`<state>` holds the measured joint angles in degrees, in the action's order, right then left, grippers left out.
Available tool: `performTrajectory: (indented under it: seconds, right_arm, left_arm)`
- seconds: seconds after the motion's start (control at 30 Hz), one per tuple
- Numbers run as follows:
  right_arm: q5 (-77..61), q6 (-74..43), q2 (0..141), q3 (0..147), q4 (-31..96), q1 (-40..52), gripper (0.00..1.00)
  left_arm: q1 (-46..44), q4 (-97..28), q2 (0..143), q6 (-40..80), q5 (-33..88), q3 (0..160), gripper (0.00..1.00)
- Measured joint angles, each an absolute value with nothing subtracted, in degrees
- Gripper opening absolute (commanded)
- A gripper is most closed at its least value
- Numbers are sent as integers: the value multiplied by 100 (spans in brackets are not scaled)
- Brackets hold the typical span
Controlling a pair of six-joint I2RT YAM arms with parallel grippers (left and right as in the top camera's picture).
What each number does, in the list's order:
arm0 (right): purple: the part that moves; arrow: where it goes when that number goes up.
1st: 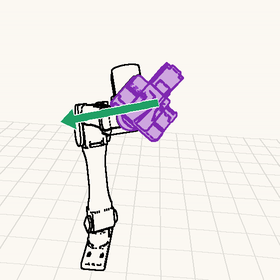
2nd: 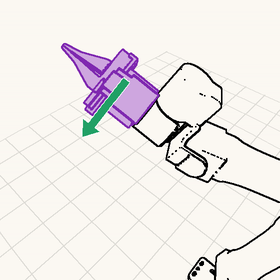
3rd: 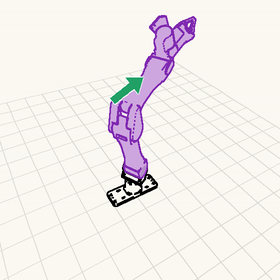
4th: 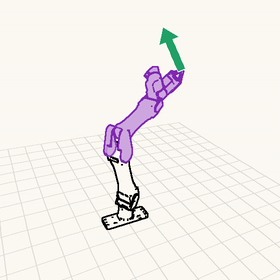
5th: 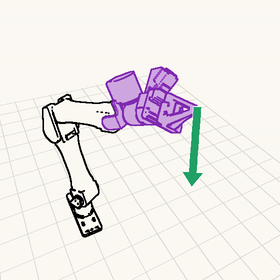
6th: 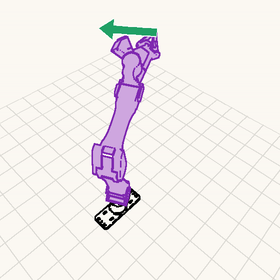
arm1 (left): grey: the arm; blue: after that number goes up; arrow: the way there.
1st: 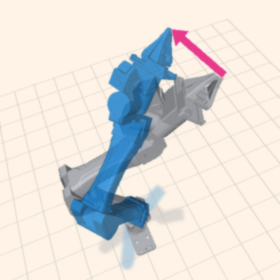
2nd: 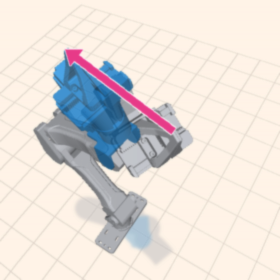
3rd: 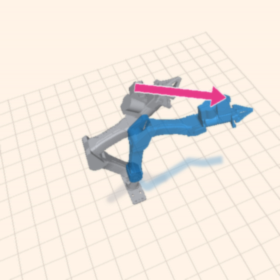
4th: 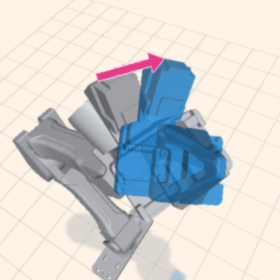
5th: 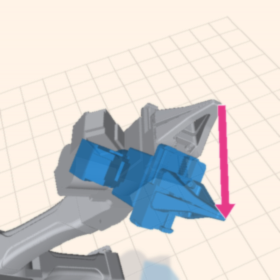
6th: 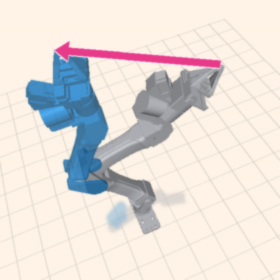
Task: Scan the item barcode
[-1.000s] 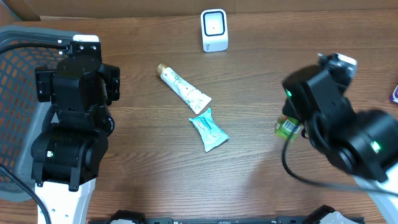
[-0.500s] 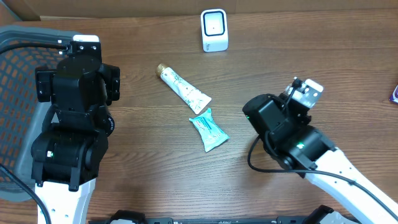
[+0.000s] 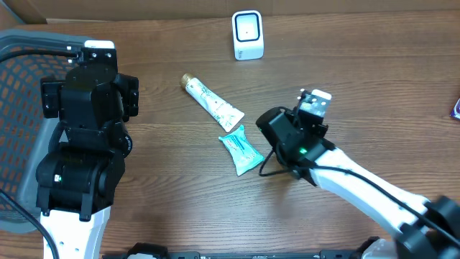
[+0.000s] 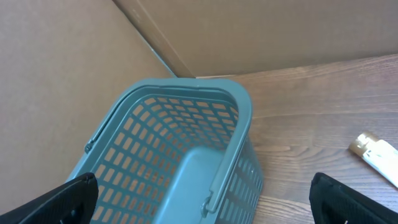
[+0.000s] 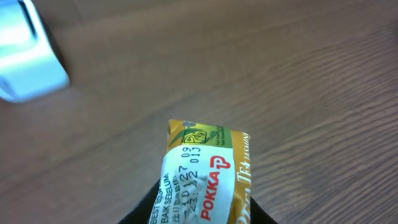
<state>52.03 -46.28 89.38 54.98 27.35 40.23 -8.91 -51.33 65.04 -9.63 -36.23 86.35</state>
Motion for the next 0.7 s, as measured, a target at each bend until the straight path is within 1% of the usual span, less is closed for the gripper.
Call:
performTrajectory:
  seconds: [0.1, 0.13, 0.4, 0.47, 0.5, 0.57, 0.7]
  right_arm:
    - [5201, -4580, 9240, 5494, 2744, 4021, 26]
    - [5199, -4563, 9301, 5494, 2744, 4023, 28]
    - [4995, -4517, 9321, 5494, 2703, 4023, 34]
    - [4818, -4521, 9321, 5494, 2709, 4023, 37]
    - [4727, -4515, 9321, 5494, 2722, 4021, 39]
    - [4539, -4506, 9321, 5494, 2770, 4023, 47]
    - [4331, -4510, 9321, 5500, 2950, 4075, 67]
  left_arm:
    - [-891, -5133, 6504, -963, -3623, 8635, 99]
    - [-891, -5135, 6504, -963, -3623, 8635, 99]
    - [-891, -5133, 6504, -963, -3623, 8635, 99]
    - [-891, -5135, 6504, -963, -3623, 8635, 99]
    - [-891, -5135, 6504, -963, -3623, 8635, 100]
    - [-891, -5133, 6504, -963, -3623, 8635, 100]
    - [-891, -5135, 6504, -963, -3623, 8635, 100]
